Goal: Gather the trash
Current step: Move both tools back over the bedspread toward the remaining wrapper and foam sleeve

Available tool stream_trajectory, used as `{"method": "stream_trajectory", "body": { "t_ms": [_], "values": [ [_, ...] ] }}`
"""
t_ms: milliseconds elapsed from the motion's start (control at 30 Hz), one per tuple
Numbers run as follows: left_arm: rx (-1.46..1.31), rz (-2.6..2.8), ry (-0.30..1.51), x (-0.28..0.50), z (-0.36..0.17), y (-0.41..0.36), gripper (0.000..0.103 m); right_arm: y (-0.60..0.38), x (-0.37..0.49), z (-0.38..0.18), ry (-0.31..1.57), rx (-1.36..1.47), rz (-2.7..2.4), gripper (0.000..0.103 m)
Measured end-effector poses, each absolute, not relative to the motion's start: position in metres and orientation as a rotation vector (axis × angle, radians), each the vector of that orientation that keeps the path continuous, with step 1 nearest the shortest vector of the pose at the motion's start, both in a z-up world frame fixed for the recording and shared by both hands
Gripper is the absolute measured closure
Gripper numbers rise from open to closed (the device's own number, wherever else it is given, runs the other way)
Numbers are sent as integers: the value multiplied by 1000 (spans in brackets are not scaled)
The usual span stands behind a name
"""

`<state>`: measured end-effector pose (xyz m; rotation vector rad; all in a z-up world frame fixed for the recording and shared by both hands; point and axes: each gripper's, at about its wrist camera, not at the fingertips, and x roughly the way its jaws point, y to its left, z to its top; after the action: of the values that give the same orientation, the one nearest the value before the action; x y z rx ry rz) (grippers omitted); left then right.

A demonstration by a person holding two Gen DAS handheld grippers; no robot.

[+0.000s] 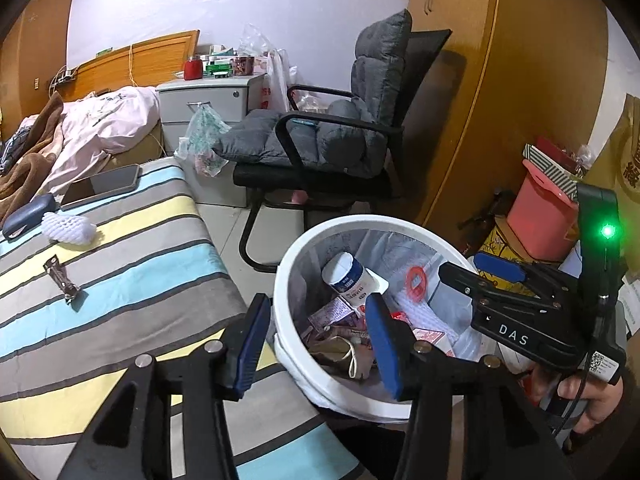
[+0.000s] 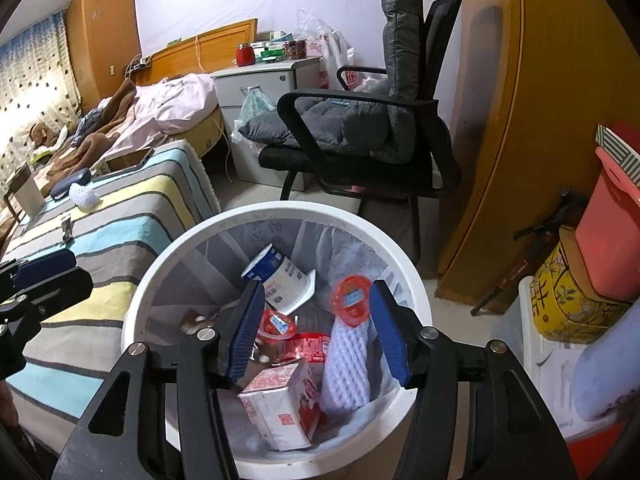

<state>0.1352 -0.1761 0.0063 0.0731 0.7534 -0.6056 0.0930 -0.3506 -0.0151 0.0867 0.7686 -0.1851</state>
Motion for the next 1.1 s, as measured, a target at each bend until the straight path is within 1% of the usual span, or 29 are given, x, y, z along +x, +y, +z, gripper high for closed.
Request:
{"method": "stream_trajectory", "body": {
  "t_ms": [300, 600, 933, 1100],
  "values": [
    [49, -546, 730, 136, 12, -148, 49, -338, 92, -7, 728, 102, -168, 47],
    [-6, -439, 719, 144, 14, -98, 48, -308, 99, 4, 675, 94, -100, 47],
    [-57, -248, 740, 170, 2, -29, 48, -265, 135, 1, 676, 61, -3, 47],
    [-59, -185, 759, 189, -6, -11, 47, -243, 155, 1, 681, 36, 40, 47]
  ]
}}
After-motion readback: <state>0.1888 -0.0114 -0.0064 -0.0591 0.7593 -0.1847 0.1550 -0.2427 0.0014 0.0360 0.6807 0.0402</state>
